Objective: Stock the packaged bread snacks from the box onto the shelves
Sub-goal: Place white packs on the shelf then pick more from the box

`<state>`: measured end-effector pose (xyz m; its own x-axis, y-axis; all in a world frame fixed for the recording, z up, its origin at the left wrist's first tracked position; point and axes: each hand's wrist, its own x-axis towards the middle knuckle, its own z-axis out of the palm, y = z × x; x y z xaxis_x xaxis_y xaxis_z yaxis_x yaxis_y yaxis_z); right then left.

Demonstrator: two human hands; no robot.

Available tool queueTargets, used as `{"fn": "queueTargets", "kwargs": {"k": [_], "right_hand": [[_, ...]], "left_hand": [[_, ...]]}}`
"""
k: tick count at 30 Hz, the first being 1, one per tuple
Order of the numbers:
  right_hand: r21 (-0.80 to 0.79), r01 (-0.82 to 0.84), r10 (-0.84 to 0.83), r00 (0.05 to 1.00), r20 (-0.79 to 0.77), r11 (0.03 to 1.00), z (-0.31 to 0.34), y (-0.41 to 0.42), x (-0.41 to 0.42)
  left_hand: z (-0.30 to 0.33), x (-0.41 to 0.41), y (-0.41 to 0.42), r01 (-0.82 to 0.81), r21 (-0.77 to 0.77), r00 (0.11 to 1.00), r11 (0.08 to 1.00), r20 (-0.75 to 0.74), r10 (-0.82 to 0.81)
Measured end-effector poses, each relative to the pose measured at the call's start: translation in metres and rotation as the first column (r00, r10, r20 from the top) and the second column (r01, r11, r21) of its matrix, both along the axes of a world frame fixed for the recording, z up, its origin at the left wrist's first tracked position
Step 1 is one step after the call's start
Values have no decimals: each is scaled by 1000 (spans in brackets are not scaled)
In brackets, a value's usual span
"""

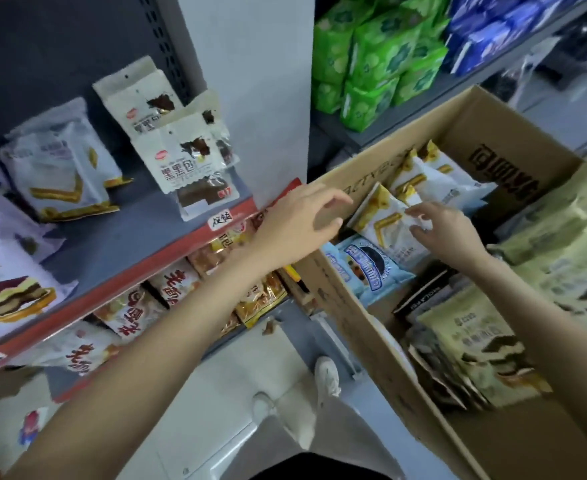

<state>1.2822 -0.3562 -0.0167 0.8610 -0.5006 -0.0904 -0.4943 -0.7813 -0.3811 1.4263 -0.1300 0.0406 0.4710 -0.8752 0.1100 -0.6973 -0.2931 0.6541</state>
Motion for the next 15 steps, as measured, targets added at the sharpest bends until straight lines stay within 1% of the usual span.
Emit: {"fn": "queueTargets", "kwargs": {"k": [3,7,8,10,12,15], "right_hand": [[-3,85,-85,992,-93,996,-27,-37,0],[91,189,-171,969,-176,978,-50,-65,2],[129,193,-162,962,-219,973,-54,-69,2],[189,159,-91,941,-326,969,-63,-74,-2],[182,92,-10,913,-407,979,-70,-78,-7],[152,42,26,908,-418,988,-76,-82,-10]], "left_hand": [[-18,10,-68,101,154,988,983,99,-117],[-56,21,-142,177,360,957,916,152,-245],[-67,22,-156,182,398,951,899,162,-264],[-85,22,-179,194,472,929,860,194,-316],[-100,20,-196,205,547,889,812,244,-388],[-120,13,-210,173,650,833,740,304,-462]]}}
